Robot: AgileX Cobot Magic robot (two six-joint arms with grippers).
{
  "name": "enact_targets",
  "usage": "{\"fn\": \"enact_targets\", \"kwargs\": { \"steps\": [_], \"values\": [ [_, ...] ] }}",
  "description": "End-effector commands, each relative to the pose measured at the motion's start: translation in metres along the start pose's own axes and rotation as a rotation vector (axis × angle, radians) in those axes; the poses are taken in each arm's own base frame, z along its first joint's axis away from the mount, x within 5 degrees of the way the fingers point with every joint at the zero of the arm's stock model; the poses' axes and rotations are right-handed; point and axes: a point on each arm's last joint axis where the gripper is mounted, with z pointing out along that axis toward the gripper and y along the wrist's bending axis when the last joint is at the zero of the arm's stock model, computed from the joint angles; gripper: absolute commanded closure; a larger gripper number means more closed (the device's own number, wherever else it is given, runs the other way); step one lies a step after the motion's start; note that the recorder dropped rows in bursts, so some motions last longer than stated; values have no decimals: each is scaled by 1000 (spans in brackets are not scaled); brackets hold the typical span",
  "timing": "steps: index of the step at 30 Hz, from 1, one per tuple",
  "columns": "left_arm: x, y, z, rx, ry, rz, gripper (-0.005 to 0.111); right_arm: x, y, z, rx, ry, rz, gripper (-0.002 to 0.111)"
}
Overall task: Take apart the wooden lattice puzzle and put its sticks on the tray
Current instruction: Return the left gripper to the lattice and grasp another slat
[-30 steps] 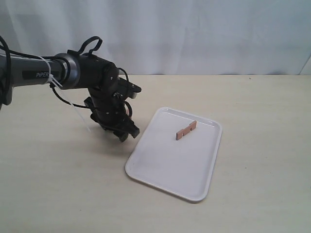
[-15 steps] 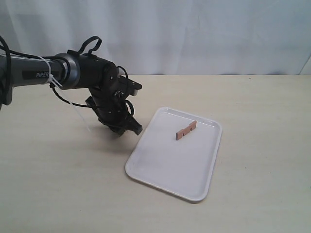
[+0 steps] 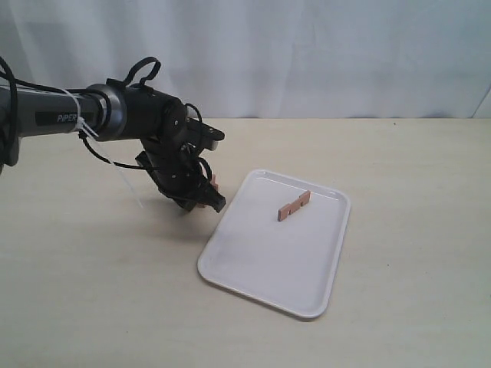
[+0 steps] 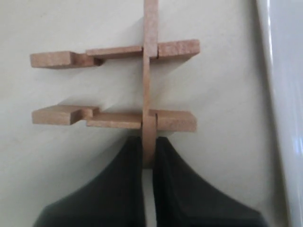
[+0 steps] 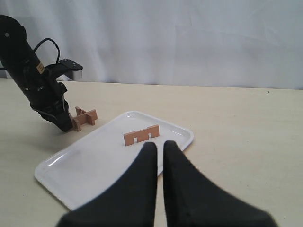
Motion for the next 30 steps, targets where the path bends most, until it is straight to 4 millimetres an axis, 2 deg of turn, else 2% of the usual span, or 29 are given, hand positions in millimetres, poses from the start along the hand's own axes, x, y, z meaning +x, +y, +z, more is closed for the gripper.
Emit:
{"fn": "enact_targets", "kwargs": {
  "steps": [1,18,30],
  "values": [
    [-3,1,-2,-5,-13,-5,102,1,0,0,-2,1,-3,104],
    [-3,2,-5,-17,-5,11,102,1,0,0,-2,1,-3,104],
    [-9,3,-38,-25,-56,11,102,1,0,0,-2,1,-3,104]
  ]
}}
